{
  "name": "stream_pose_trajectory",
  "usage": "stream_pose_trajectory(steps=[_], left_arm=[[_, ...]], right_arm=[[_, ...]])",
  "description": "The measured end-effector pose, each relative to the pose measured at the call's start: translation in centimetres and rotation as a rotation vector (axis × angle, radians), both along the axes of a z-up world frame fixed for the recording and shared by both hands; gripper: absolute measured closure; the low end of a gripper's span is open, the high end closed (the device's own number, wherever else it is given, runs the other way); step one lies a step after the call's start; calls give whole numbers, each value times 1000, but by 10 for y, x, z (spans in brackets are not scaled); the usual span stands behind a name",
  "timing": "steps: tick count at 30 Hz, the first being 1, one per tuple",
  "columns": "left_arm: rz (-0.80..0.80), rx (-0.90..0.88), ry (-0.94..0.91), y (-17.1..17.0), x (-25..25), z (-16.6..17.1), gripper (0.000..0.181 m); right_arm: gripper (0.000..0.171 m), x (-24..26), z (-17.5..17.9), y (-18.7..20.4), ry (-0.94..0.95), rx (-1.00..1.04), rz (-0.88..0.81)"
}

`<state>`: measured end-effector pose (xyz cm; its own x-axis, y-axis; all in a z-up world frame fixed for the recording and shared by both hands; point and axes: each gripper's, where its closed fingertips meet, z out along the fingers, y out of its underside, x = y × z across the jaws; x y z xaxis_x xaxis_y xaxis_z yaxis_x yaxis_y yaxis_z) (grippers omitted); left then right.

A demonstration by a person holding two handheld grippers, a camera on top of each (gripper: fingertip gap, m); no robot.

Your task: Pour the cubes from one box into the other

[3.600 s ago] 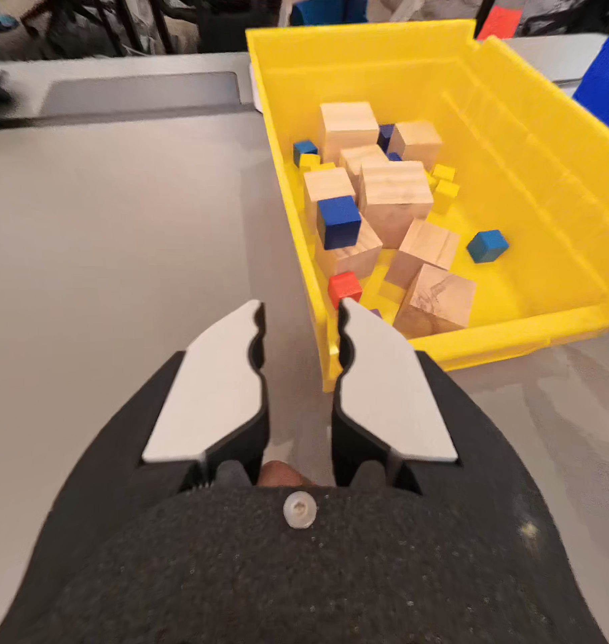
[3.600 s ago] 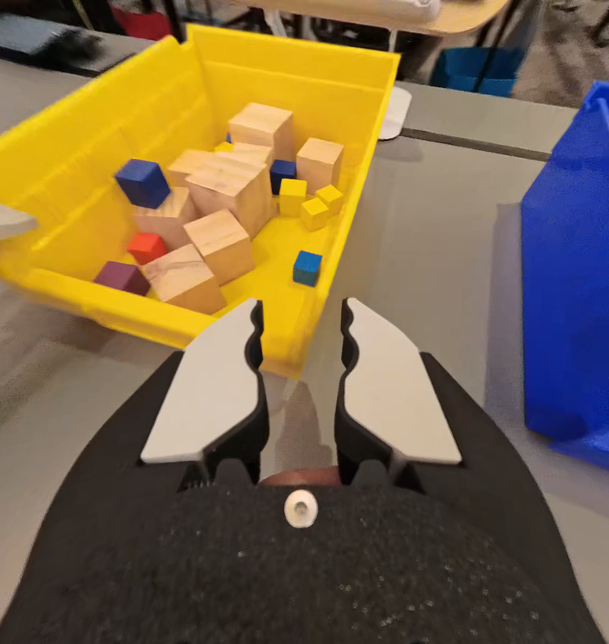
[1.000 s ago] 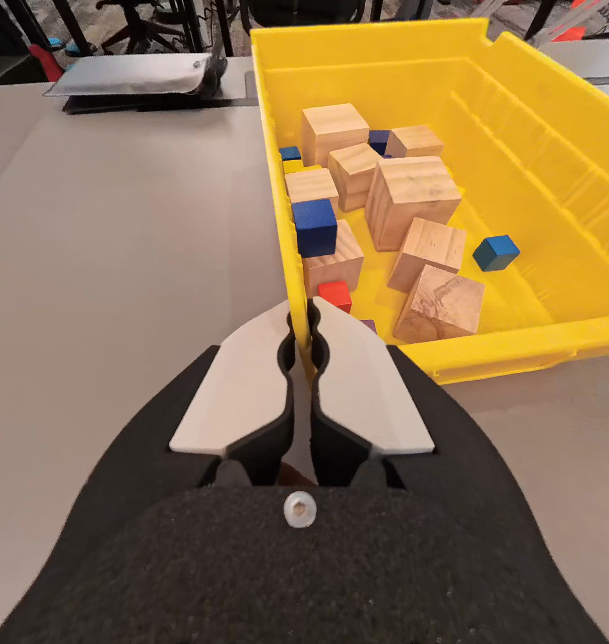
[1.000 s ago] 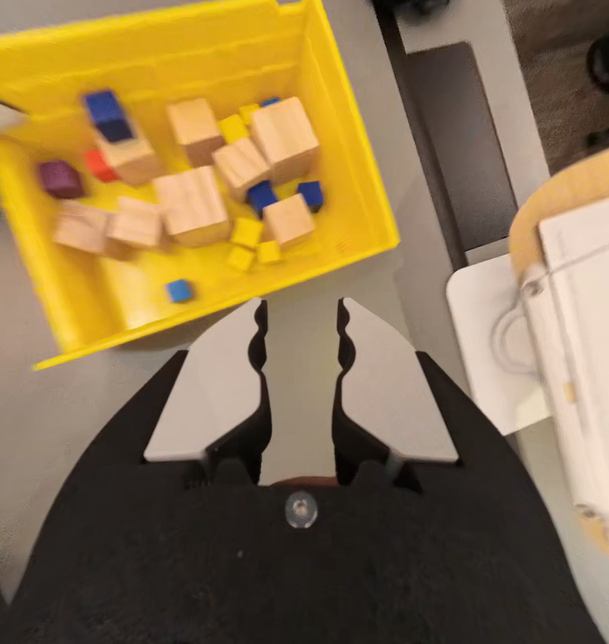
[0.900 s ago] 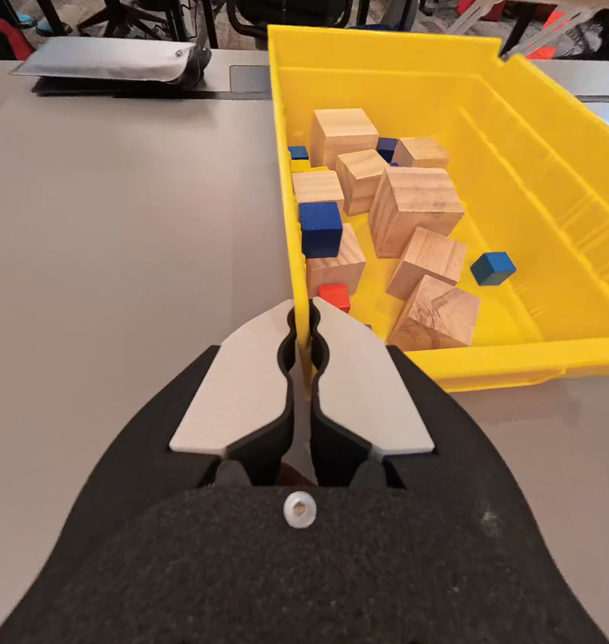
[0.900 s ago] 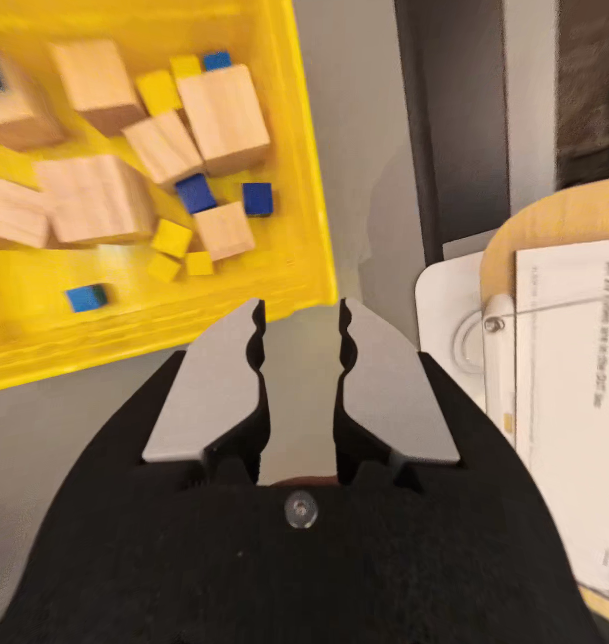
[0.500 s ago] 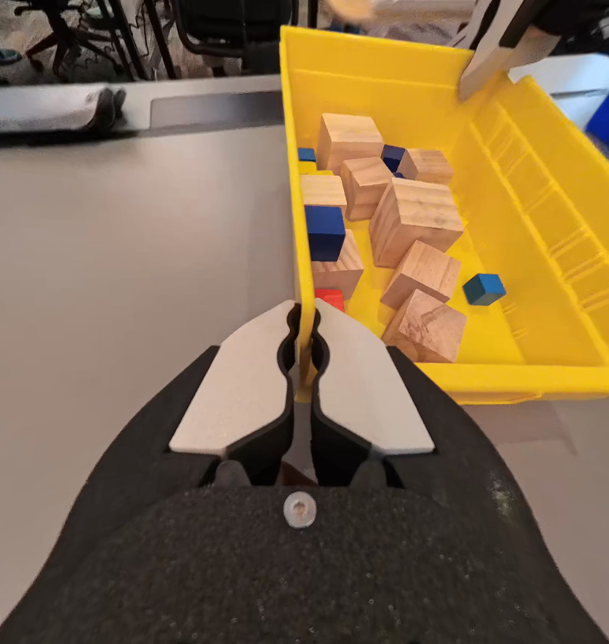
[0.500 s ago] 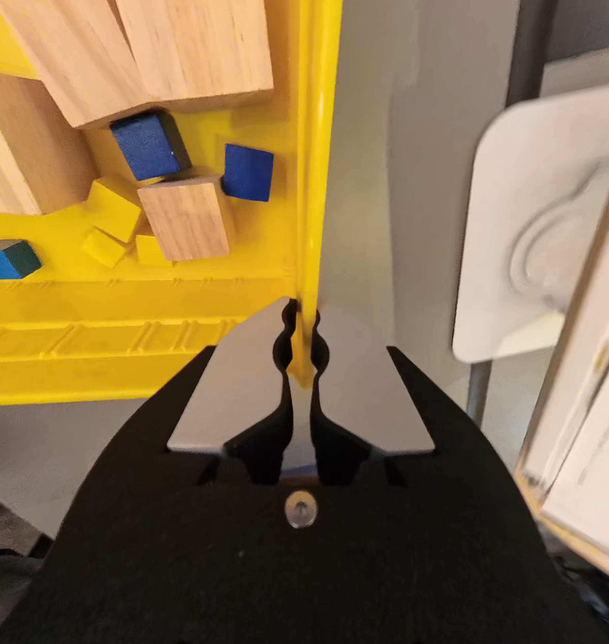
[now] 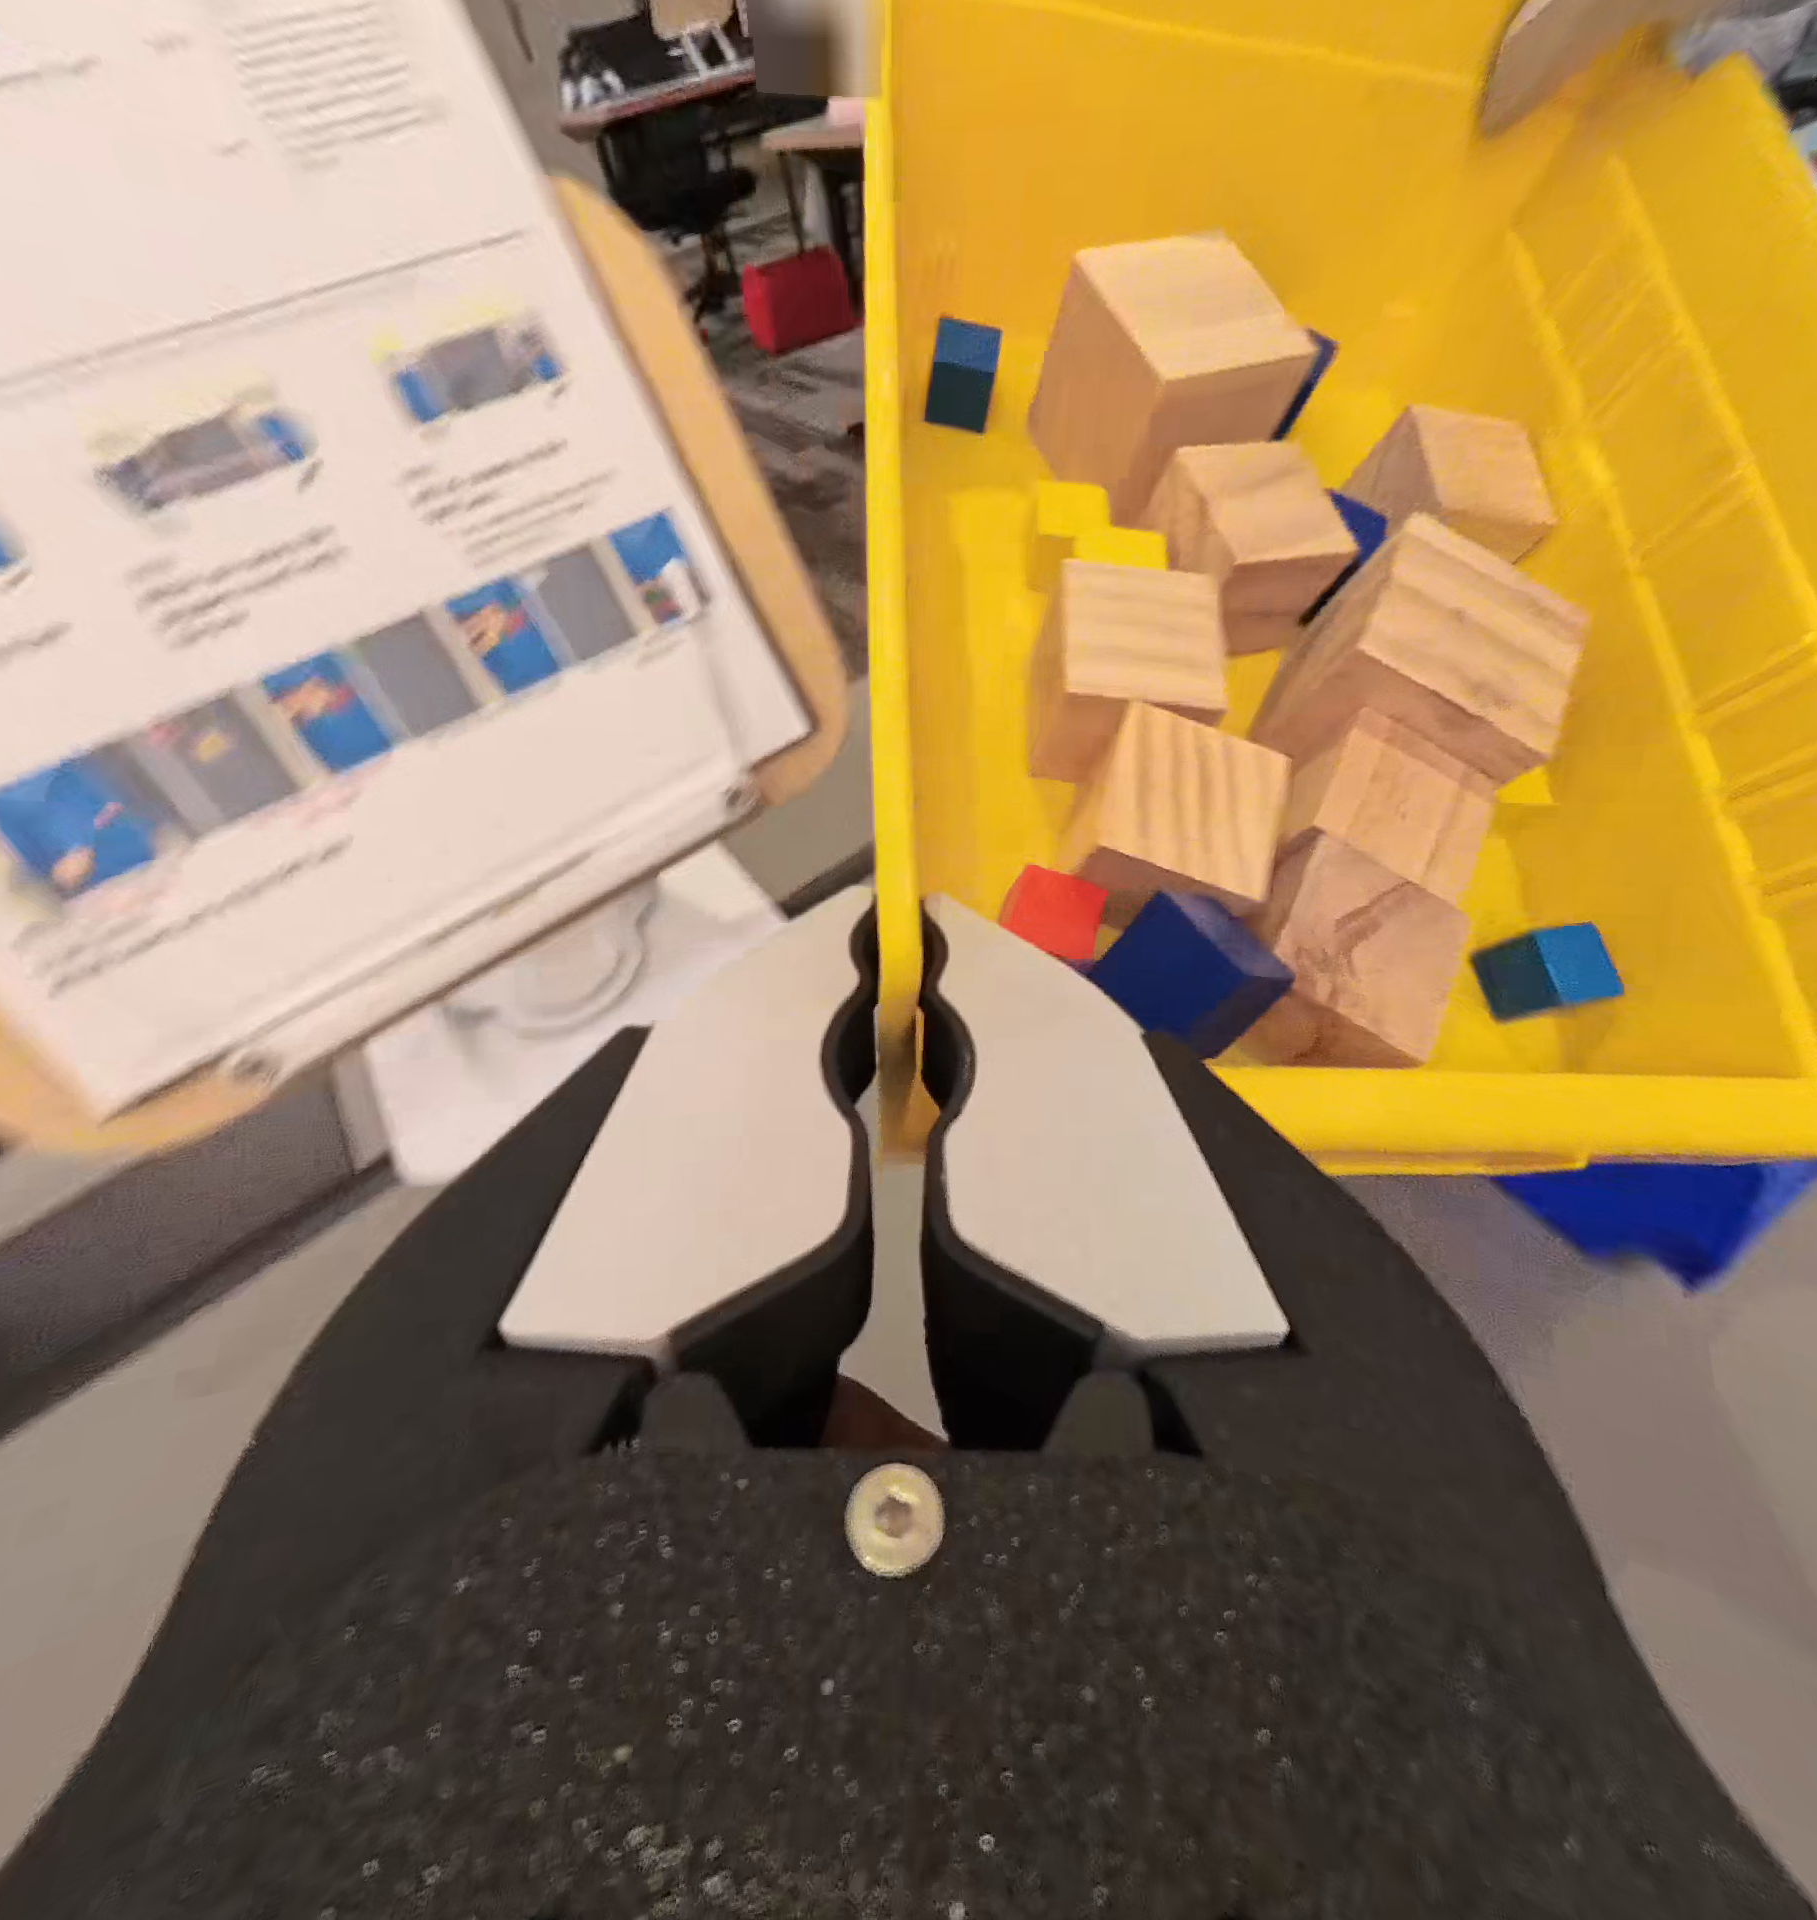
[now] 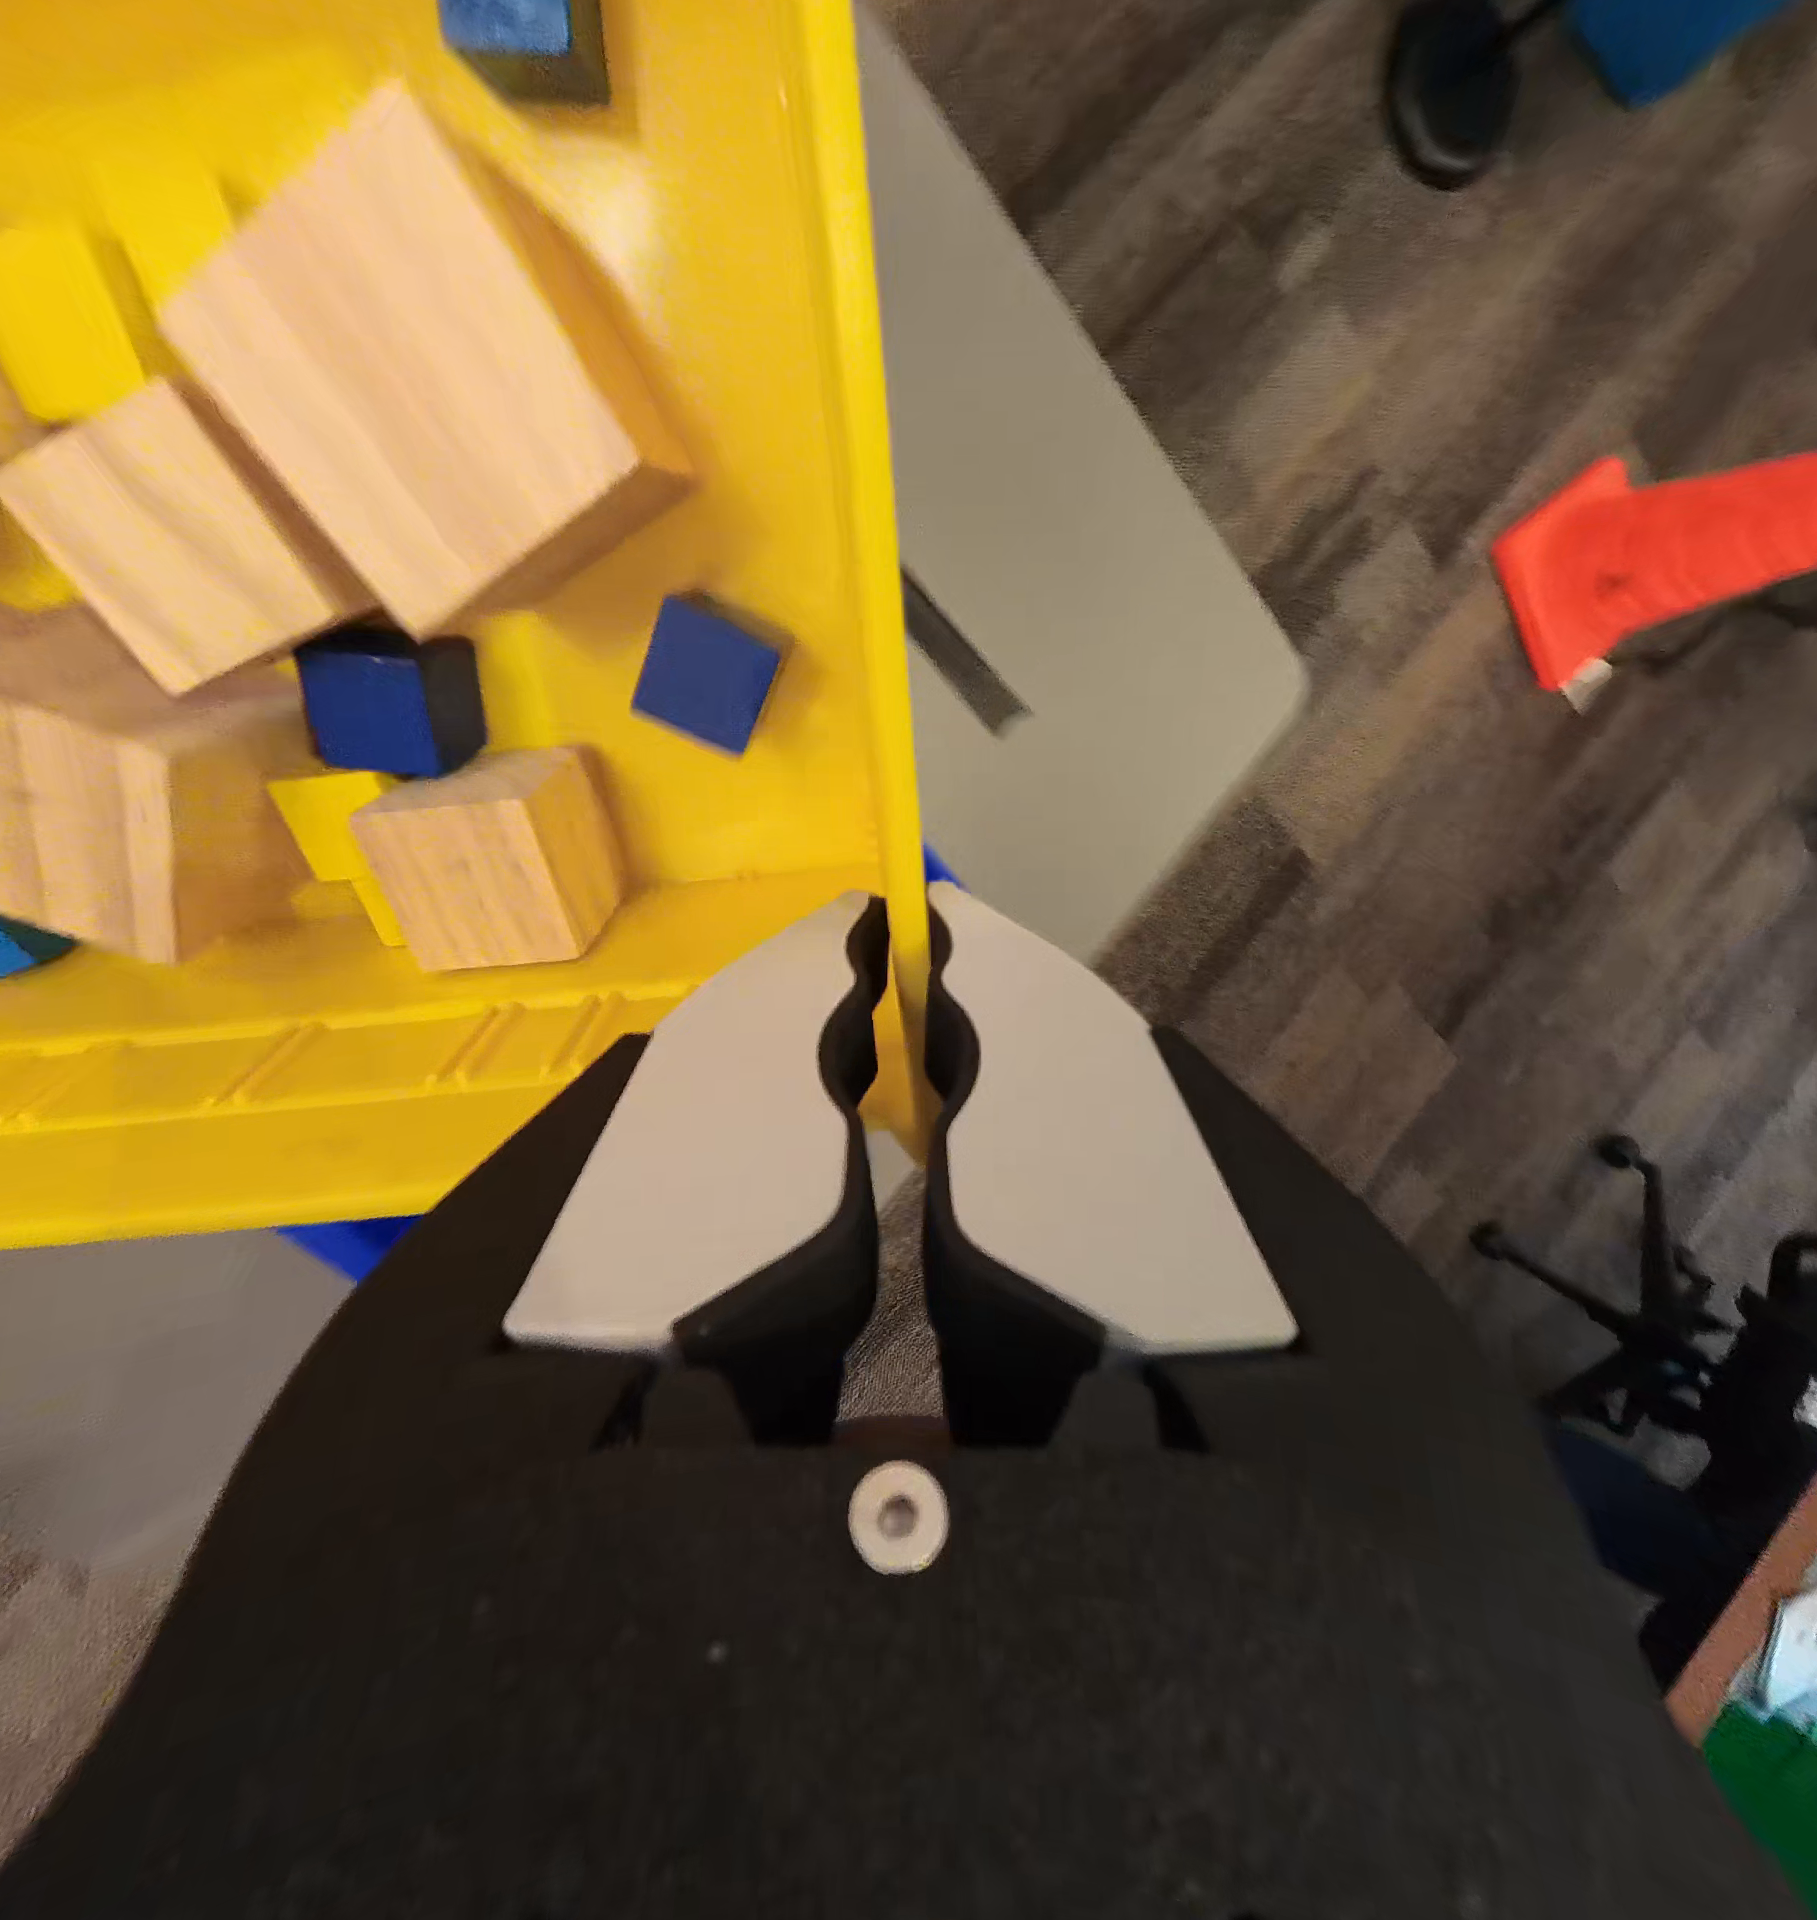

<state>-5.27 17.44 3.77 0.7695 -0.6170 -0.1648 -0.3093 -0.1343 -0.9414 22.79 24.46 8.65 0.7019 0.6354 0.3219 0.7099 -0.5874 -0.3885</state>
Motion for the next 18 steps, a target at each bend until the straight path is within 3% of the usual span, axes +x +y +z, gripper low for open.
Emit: stream_pose_trajectory(steps=[7, 18], left_arm=[[-42, 232, 122, 48, 115, -10, 177], [14, 687, 138, 50, 150, -28, 178]], right_arm=[[166, 122, -4, 21, 79, 295, -152], [162, 158, -7, -3, 132, 812, -235]])
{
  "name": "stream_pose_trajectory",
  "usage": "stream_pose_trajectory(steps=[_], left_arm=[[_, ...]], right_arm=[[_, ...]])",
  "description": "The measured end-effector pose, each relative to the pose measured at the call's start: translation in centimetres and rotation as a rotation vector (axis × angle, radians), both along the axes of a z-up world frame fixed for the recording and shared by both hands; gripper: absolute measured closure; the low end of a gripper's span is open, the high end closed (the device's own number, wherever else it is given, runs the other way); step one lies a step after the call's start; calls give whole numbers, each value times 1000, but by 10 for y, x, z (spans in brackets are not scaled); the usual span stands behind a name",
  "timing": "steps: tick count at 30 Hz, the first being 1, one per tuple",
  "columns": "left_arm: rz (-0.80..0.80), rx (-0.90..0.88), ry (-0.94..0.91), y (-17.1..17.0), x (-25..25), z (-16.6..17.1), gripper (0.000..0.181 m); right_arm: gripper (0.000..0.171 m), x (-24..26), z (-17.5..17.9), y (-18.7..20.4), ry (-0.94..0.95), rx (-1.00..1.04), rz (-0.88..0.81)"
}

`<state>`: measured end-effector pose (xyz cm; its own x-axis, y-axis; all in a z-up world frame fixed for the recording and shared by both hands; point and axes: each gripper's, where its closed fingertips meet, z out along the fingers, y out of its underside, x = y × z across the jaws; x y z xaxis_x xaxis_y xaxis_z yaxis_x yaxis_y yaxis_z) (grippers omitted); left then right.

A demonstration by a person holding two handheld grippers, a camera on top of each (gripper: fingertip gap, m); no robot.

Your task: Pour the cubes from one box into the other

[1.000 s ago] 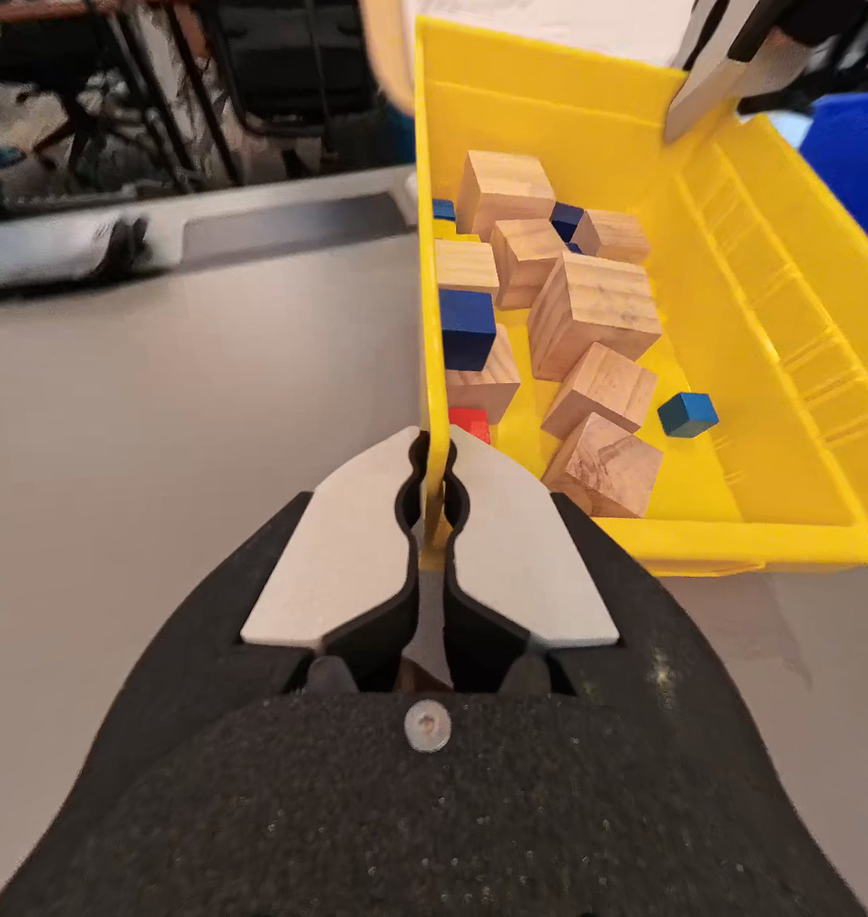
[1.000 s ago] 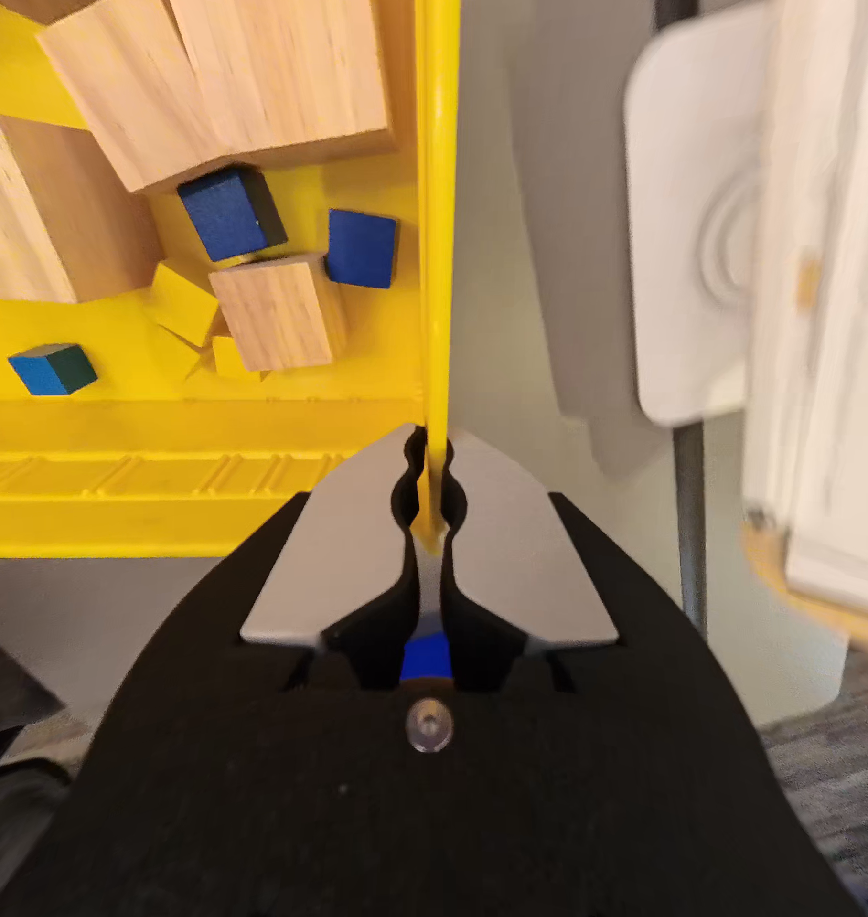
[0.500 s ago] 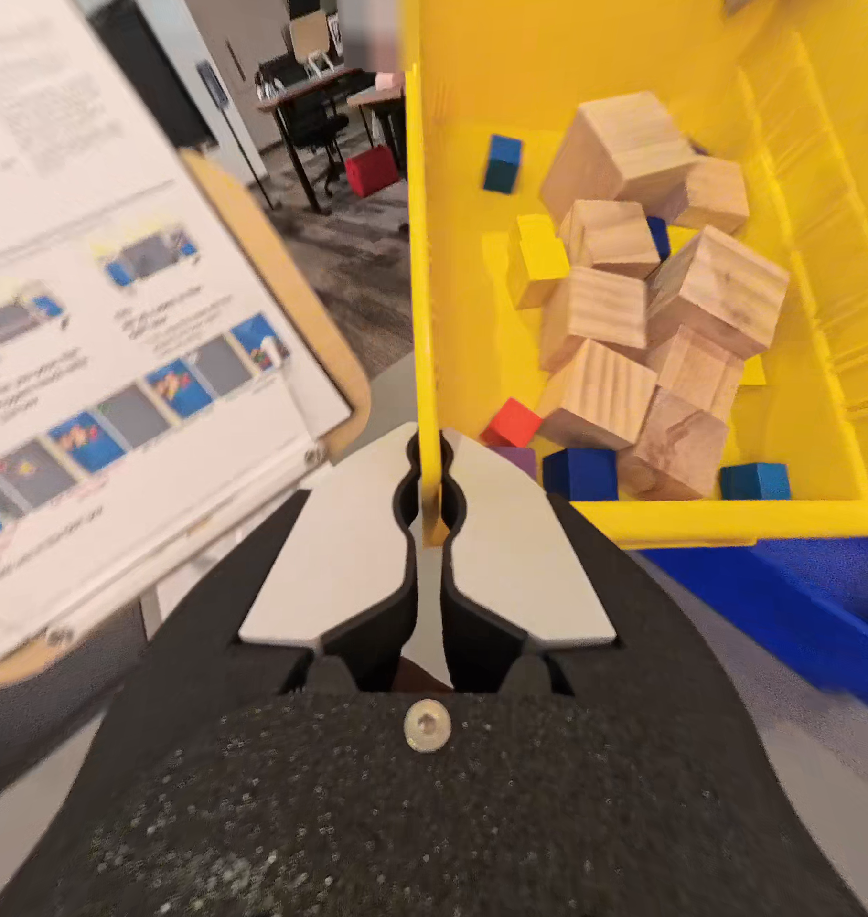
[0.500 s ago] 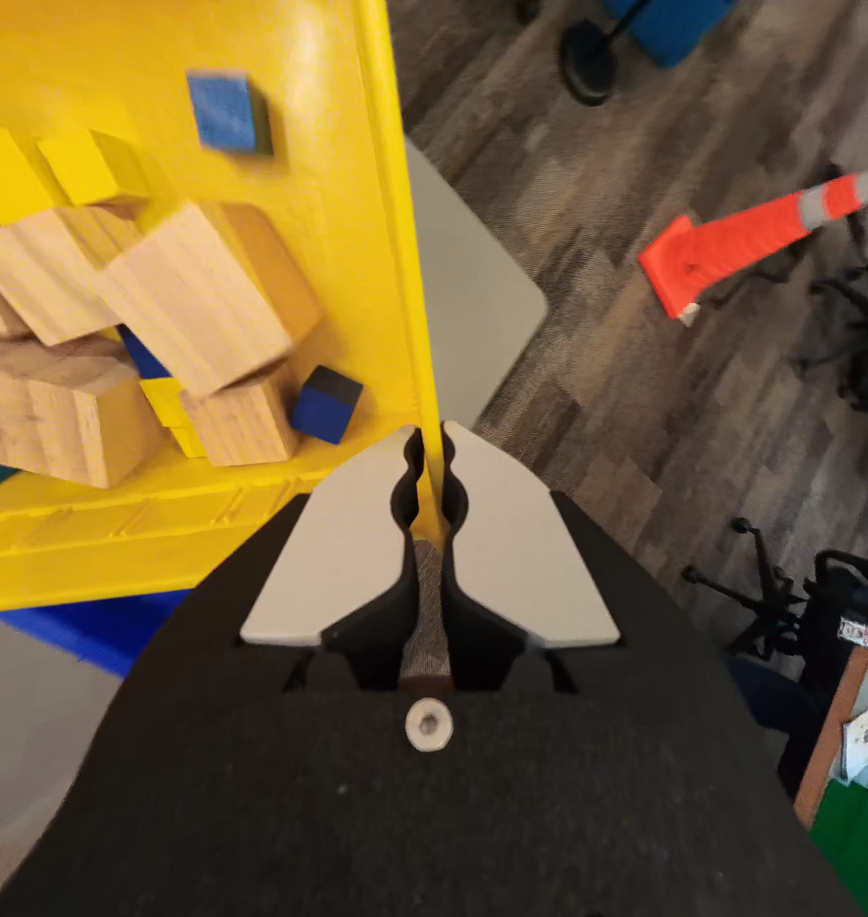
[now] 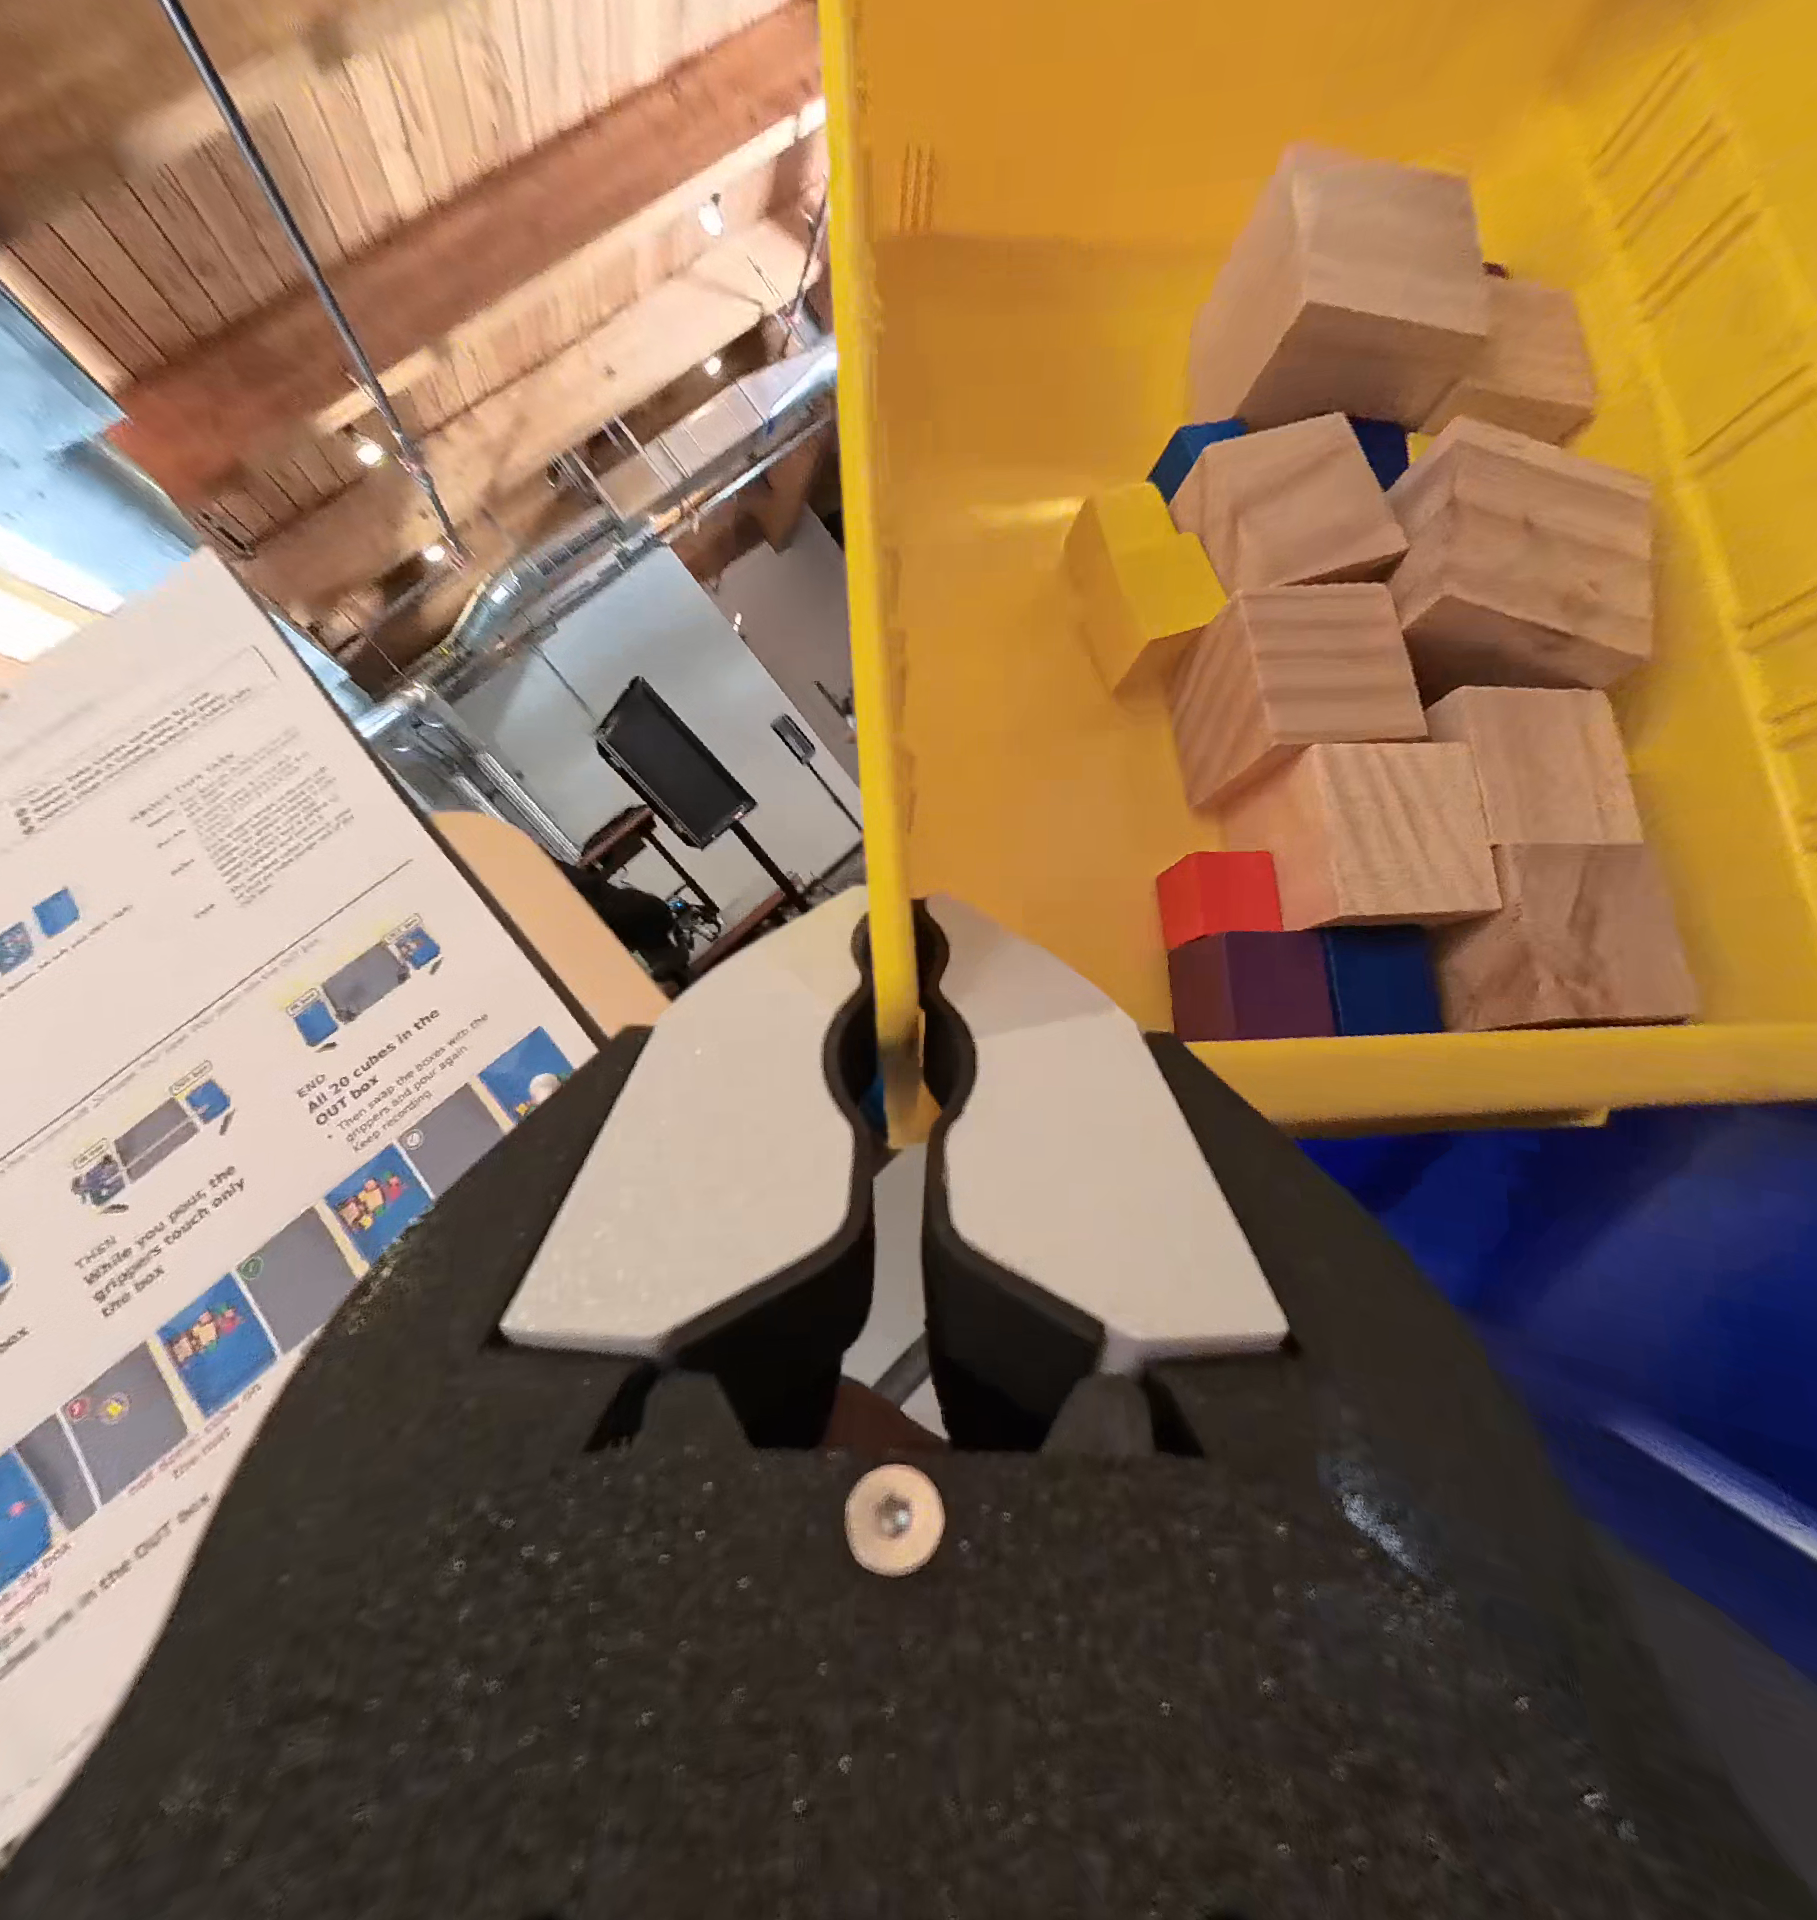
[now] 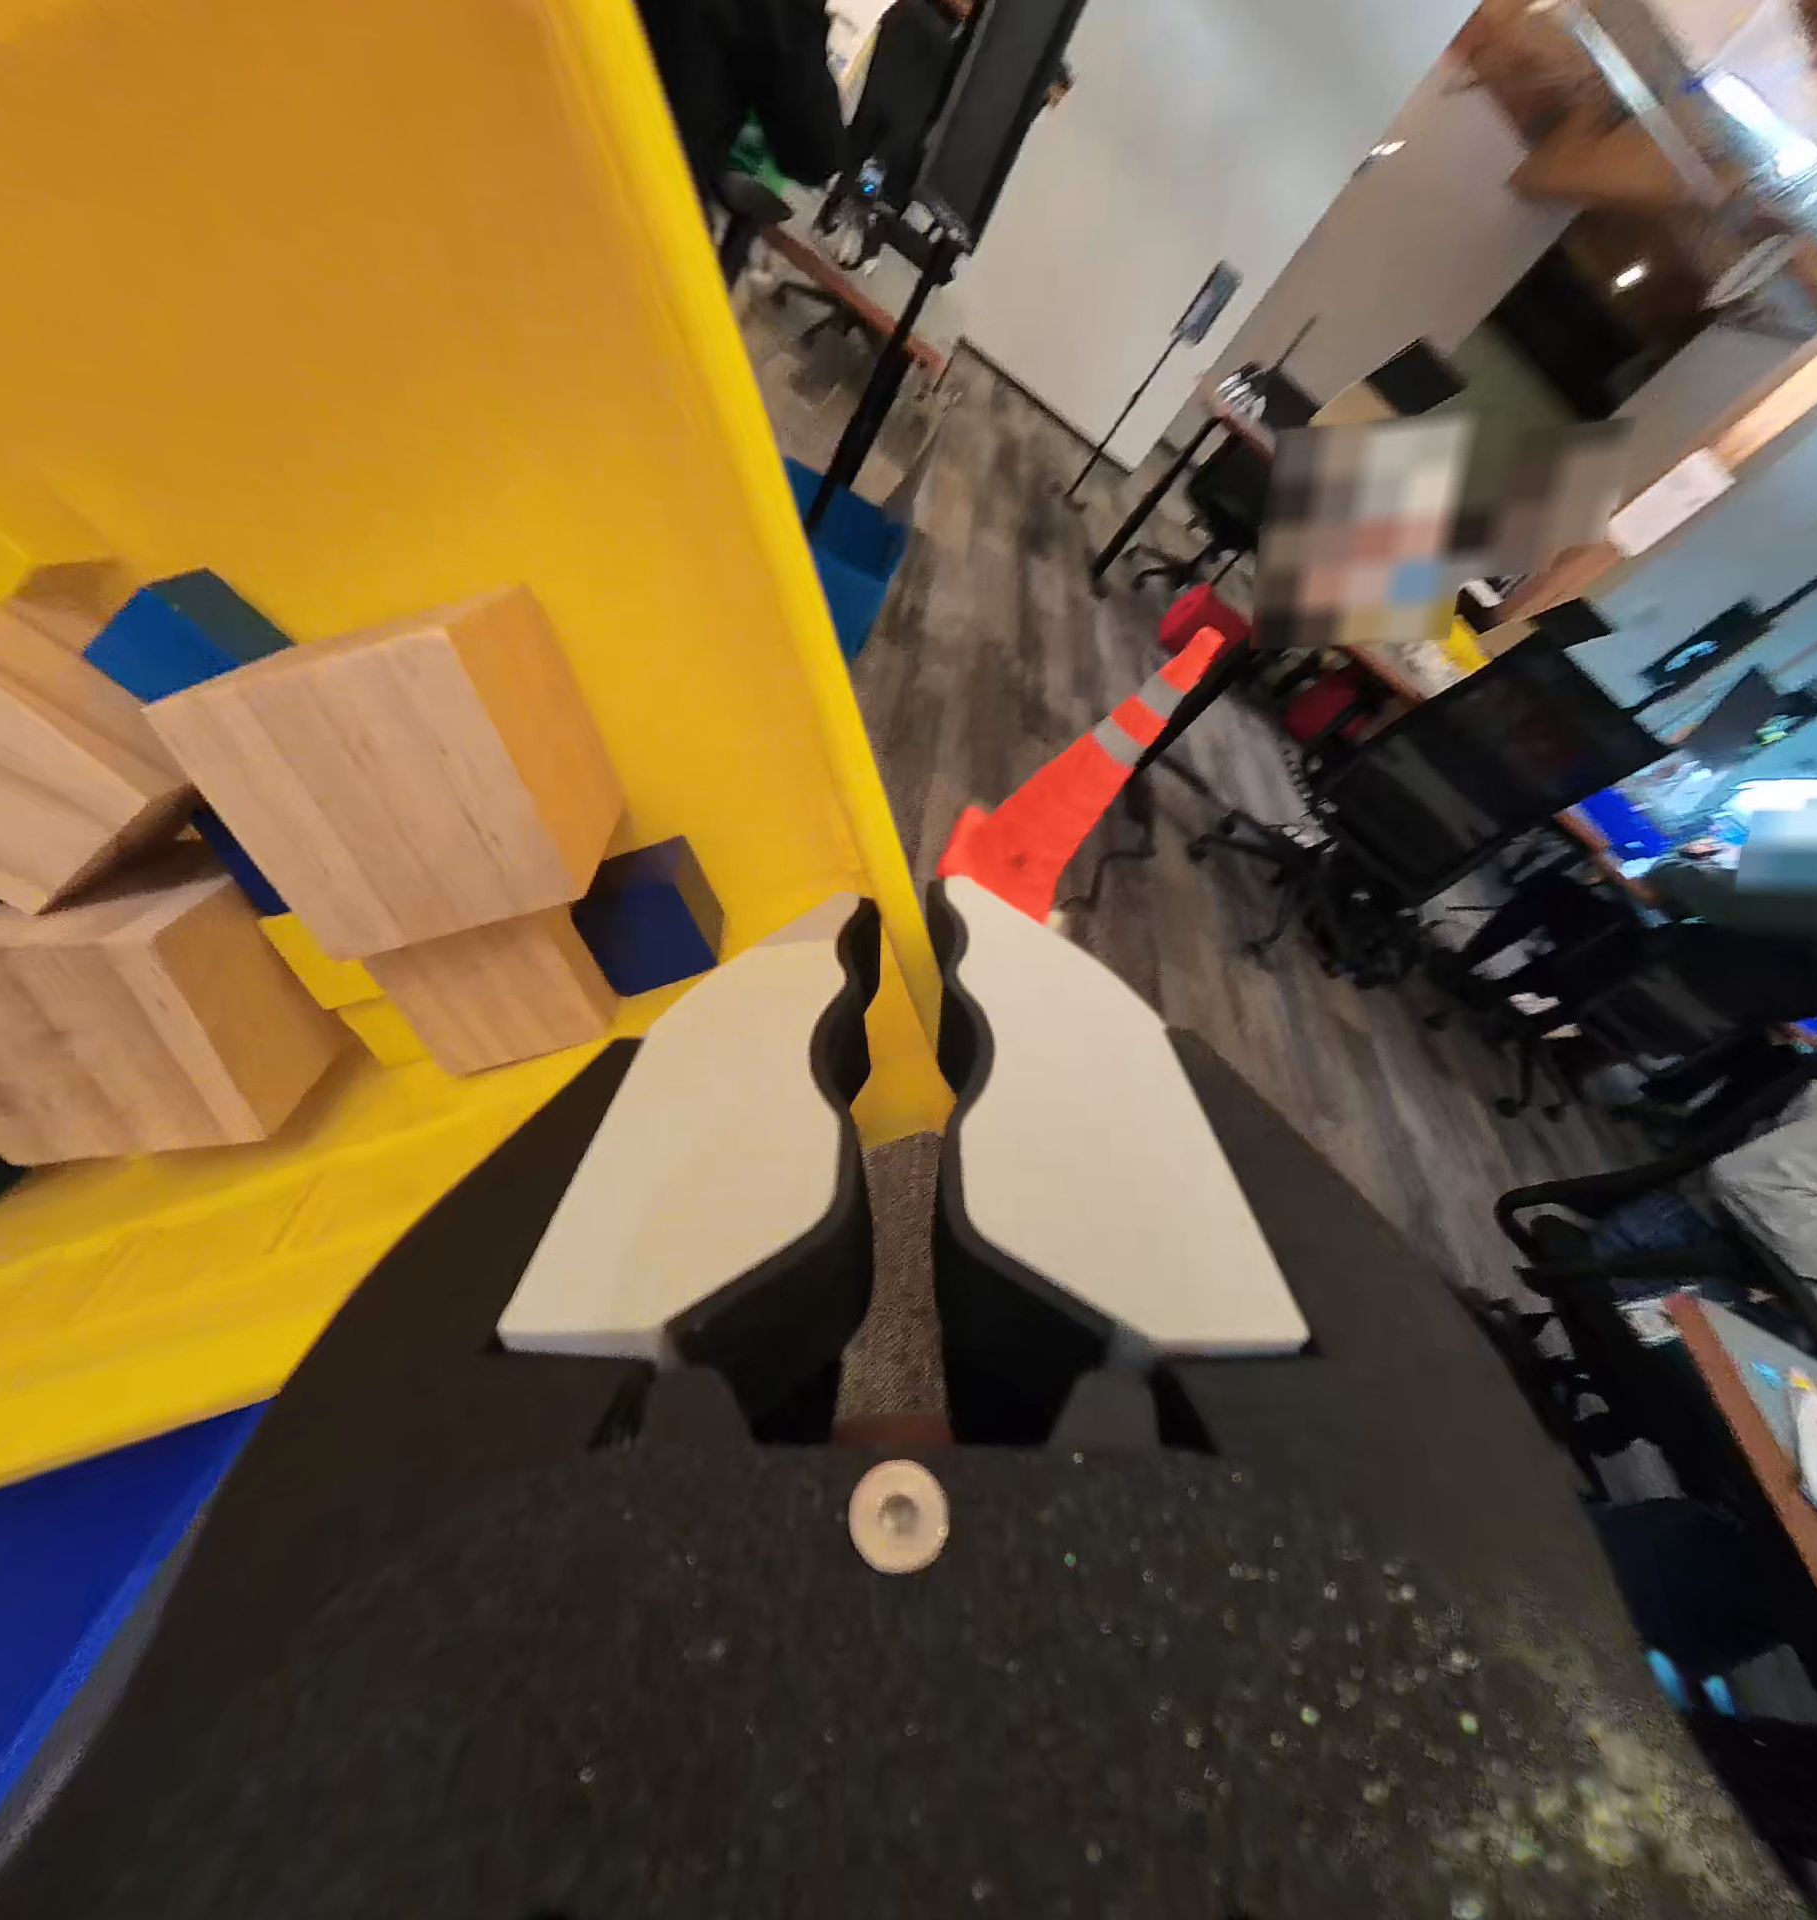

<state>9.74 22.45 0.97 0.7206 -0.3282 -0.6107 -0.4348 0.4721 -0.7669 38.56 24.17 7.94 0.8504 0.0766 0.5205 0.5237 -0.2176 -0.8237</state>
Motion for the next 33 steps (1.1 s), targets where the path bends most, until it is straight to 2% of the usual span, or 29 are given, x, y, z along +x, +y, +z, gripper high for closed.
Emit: stream_pose_trajectory(steps=[3, 7, 13, 17, 25, 33], left_arm=[[11, 67, -8, 5, -3, -2, 178], [6, 144, 8, 13, -1, -4, 178], [34, 148, 1, 31, 1, -16, 178], [56, 125, -28, 38, -1, -22, 179], [73, 134, -21, 37, 3, -23, 179], [108, 154, -40, 37, -4, -16, 179]], right_arm=[[162, -2, -7, -13, -37, 109, -40], [162, 1, -9, -26, 18, 224, -85], [163, -6, 0, -40, -50, 358, -125], [164, -12, -3, -51, -114, 415, -143], [164, -9, -14, -67, -79, 465, -171], [165, -18, -3, -75, -112, 514, -149]])
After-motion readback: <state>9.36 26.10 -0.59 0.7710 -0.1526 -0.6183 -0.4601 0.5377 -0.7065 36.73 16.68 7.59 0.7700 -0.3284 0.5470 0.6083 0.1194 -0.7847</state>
